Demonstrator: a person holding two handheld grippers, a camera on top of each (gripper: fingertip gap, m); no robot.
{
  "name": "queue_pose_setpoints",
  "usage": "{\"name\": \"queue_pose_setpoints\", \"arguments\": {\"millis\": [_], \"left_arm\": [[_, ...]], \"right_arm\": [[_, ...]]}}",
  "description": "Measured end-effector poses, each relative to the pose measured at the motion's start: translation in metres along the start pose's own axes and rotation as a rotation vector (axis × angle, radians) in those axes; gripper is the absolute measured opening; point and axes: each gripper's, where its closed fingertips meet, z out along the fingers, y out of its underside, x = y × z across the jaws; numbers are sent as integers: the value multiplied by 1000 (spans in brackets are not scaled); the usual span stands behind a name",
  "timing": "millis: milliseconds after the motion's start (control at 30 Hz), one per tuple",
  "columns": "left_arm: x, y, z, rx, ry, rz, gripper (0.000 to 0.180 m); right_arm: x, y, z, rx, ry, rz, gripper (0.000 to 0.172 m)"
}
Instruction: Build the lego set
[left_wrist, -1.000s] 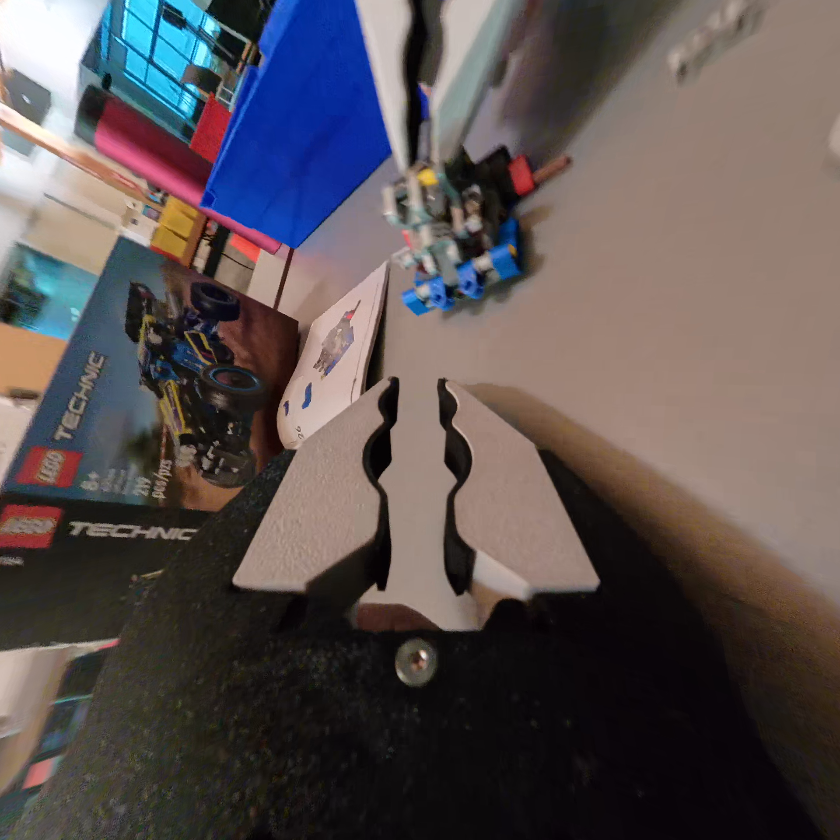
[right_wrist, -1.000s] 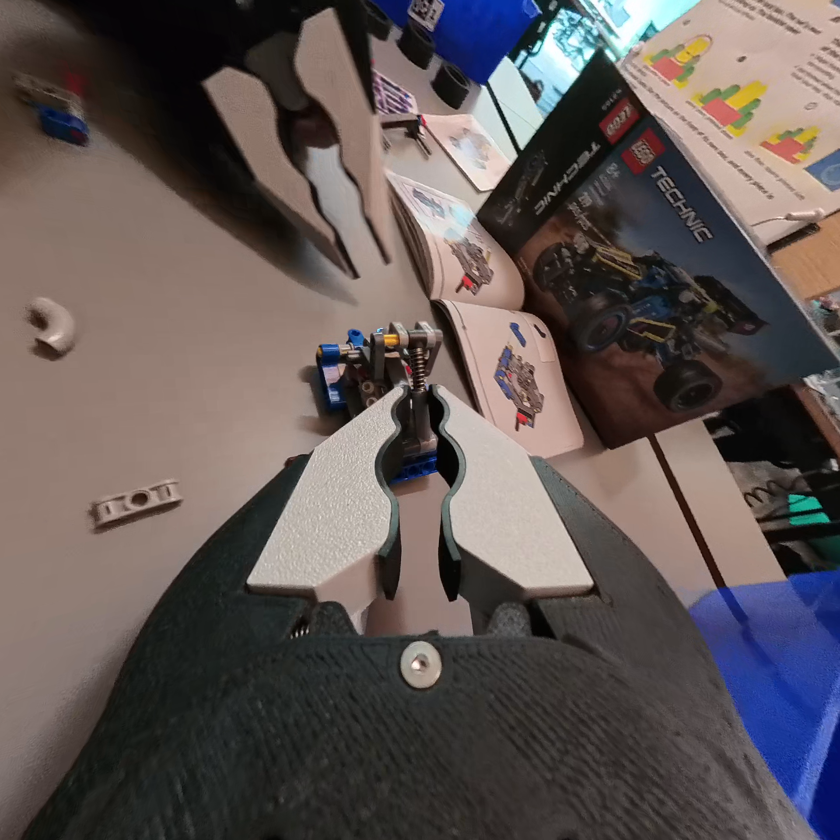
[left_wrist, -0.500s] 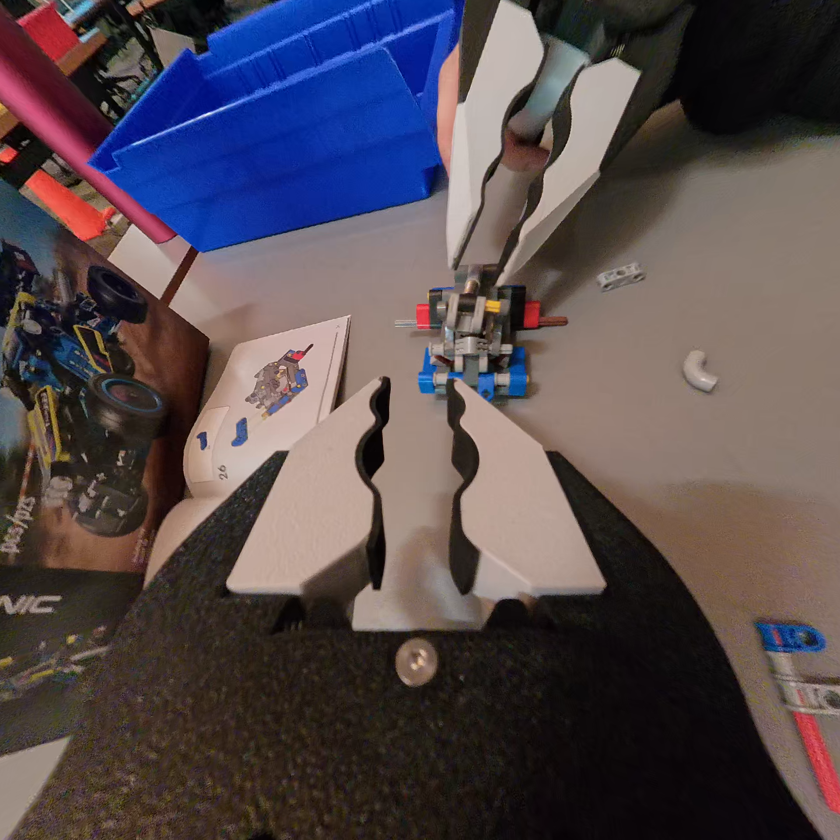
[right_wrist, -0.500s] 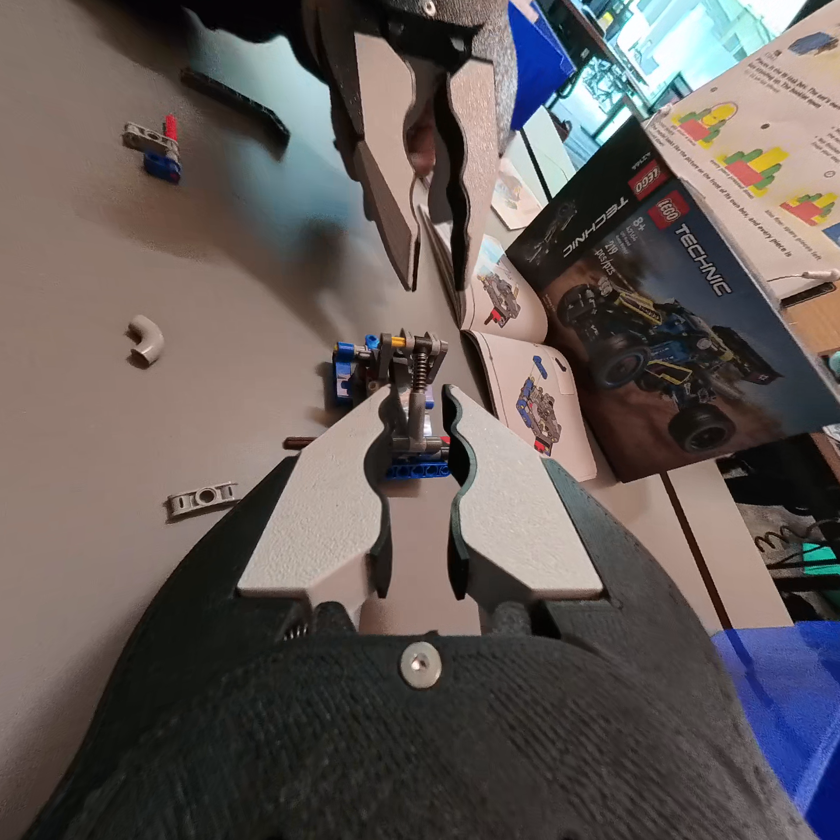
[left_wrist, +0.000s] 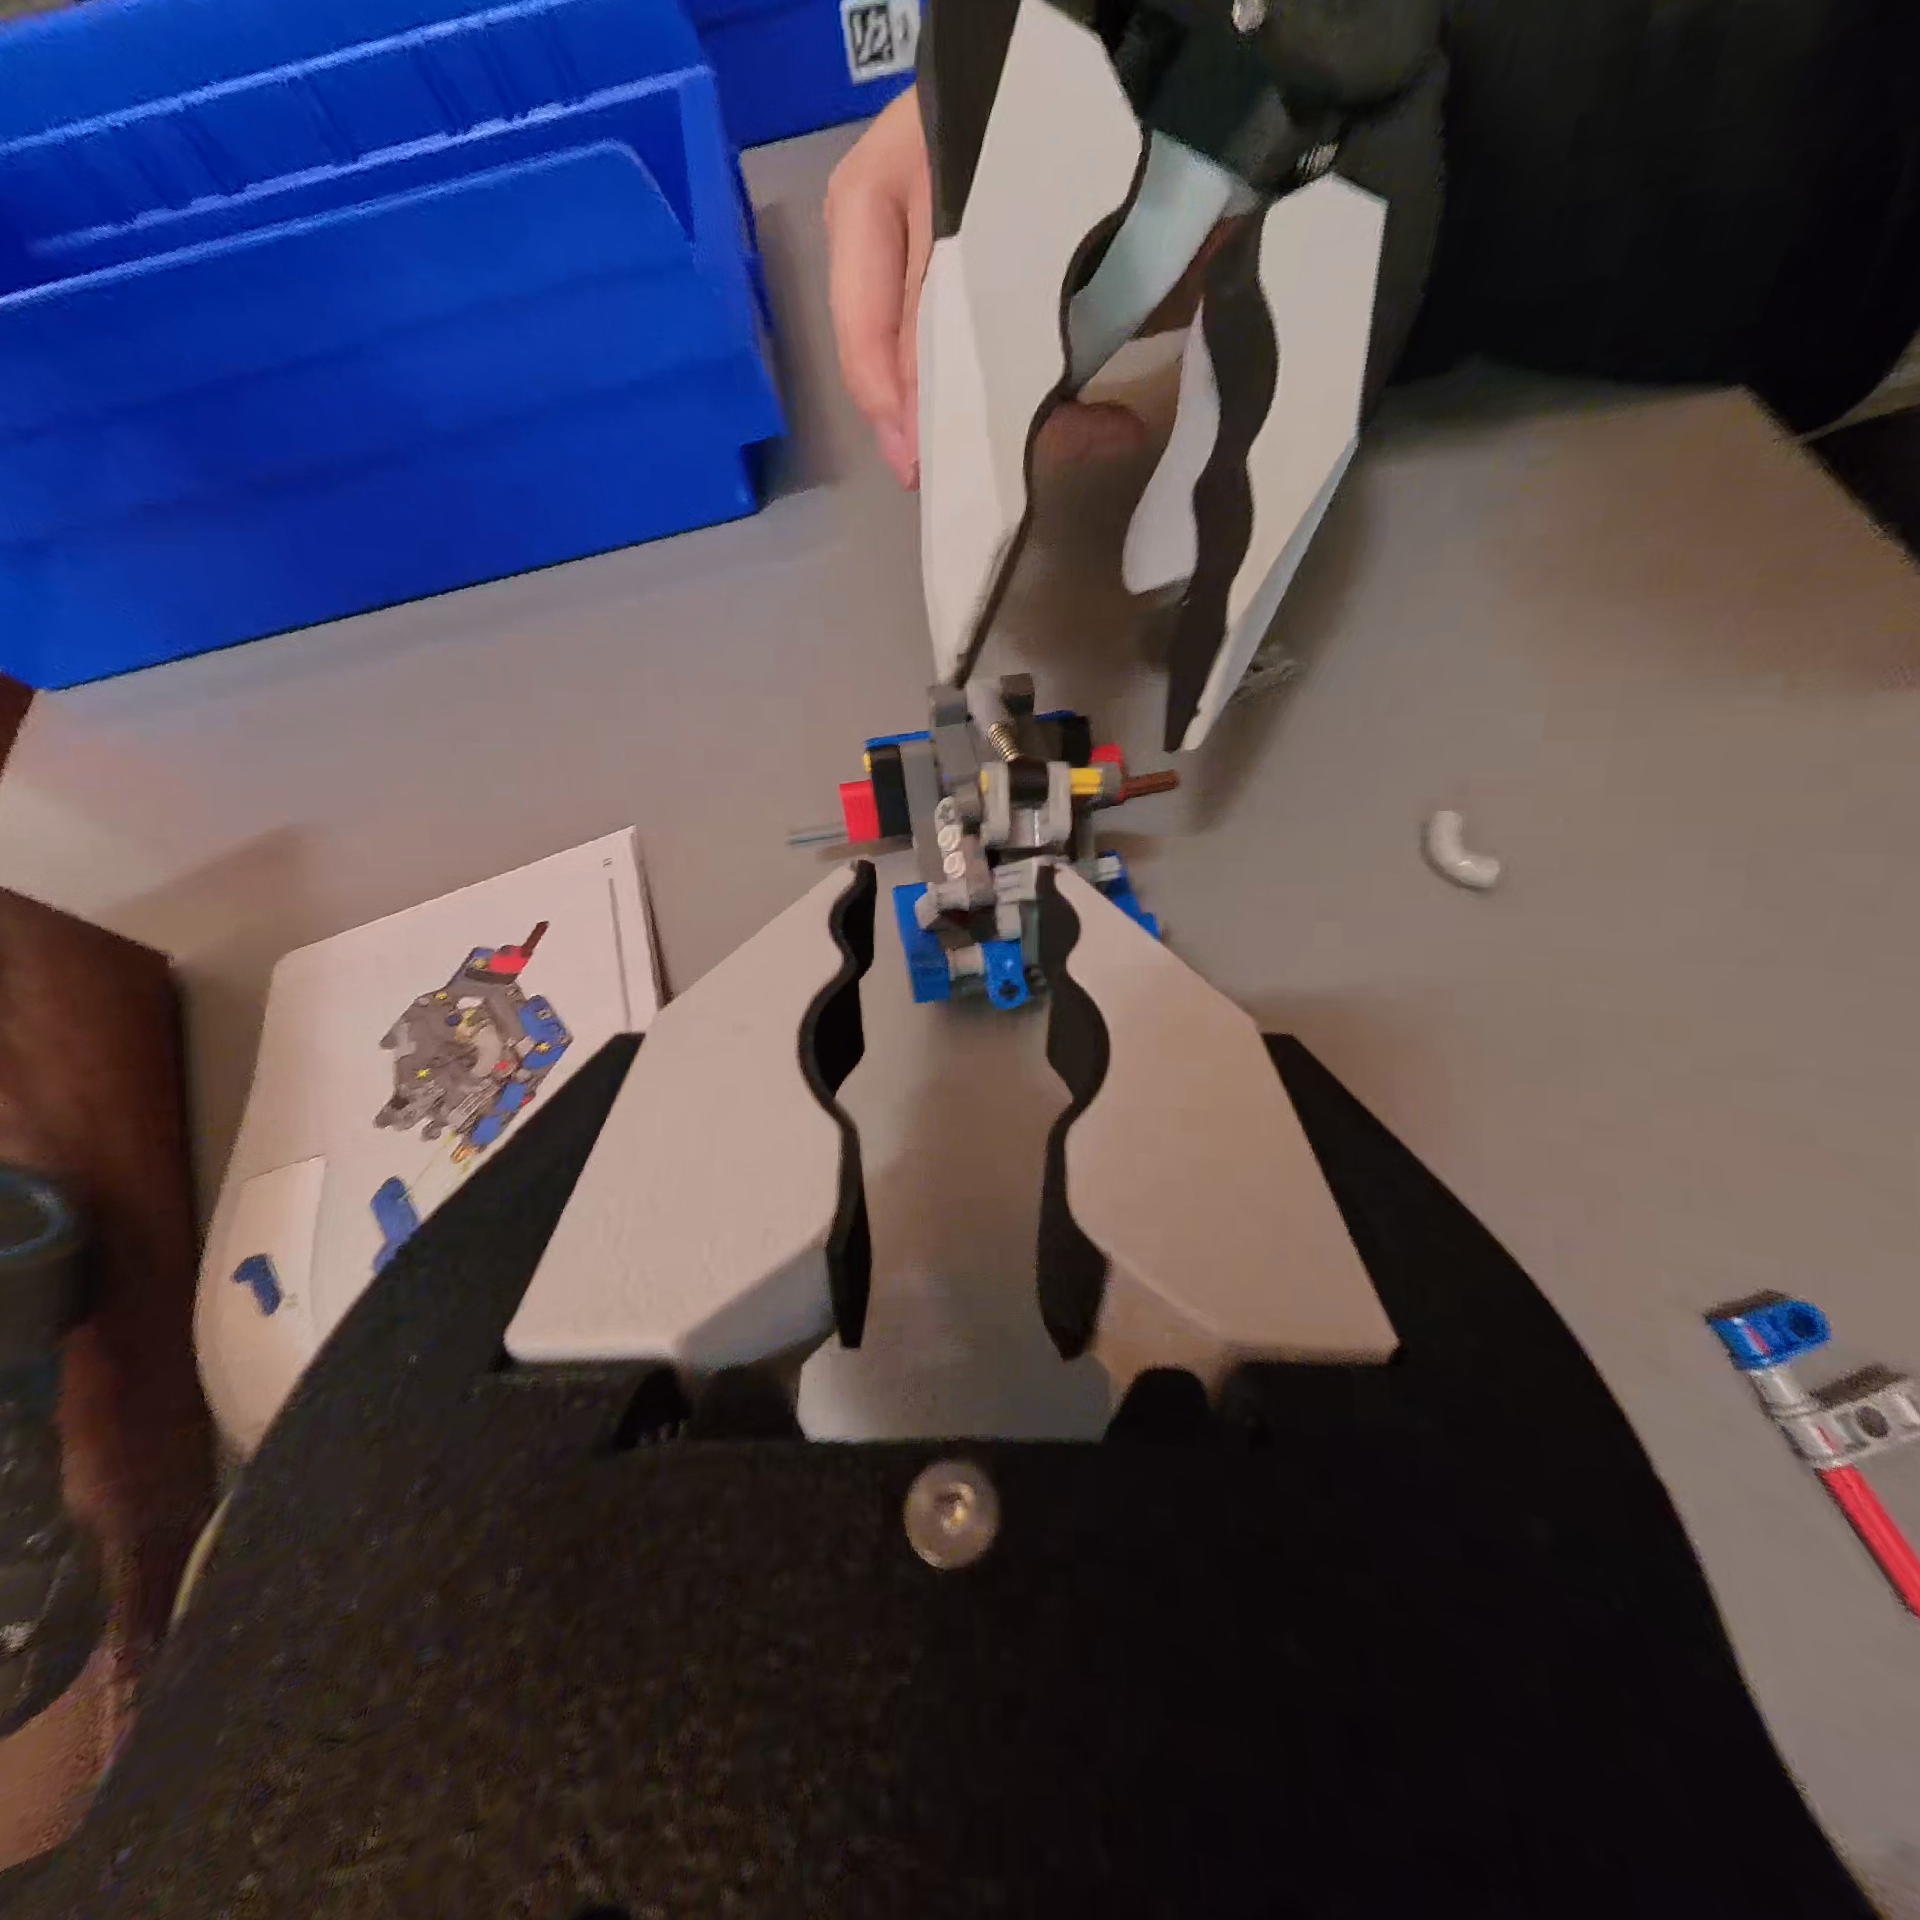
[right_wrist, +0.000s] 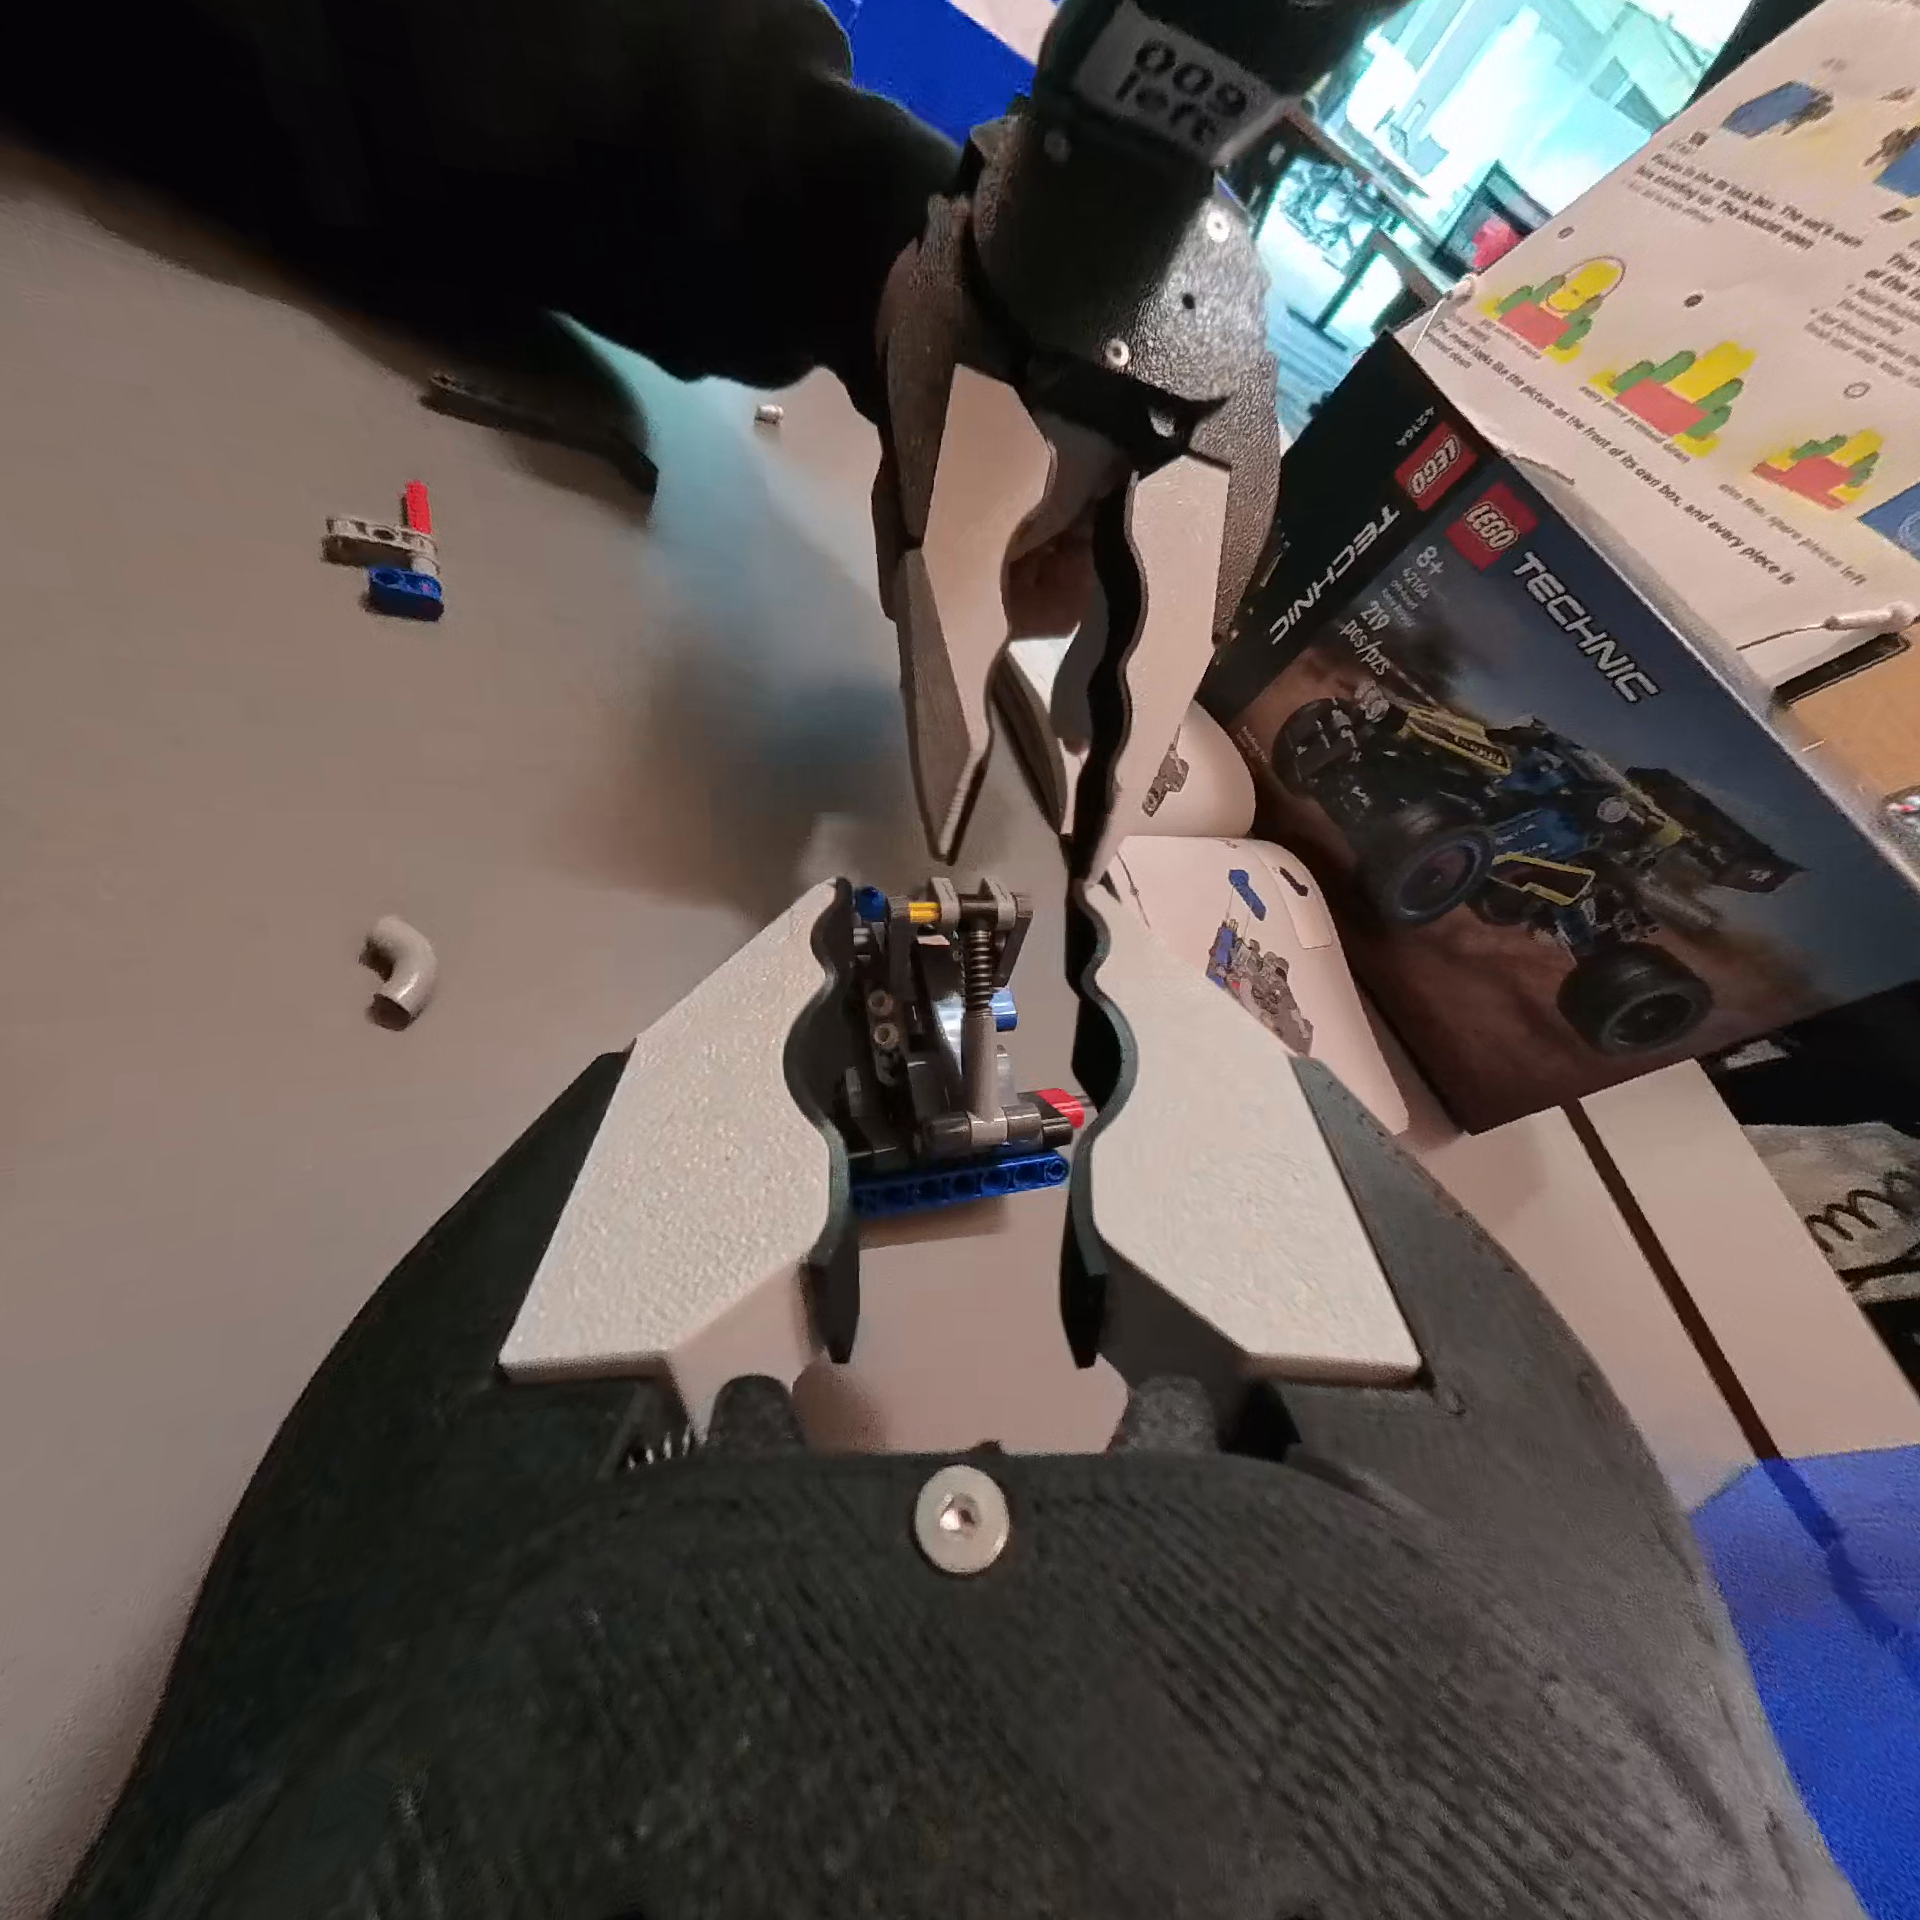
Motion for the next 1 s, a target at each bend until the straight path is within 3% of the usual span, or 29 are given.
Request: {"name": "queue_pose_setpoints", "arguments": {"millis": [300, 500, 667, 867, 1000], "left_arm": [[-8, 6, 4, 9, -4, 0, 16], [-4, 5, 11, 38, 1, 6, 19], [2, 3, 14, 48, 17, 6, 15], [21, -9, 19, 55, 52, 32, 16], [26, -10, 21, 47, 42, 31, 16]], "right_arm": [[-2, 10, 11, -83, 40, -101, 29], [-3, 9, 11, -74, 54, -112, 24], [4, -5, 1, 15, 137, 58, 25], [-1, 8, -17, -60, 289, 255, 22], [-9, 11, -13, -84, 244, 295, 18]]}}
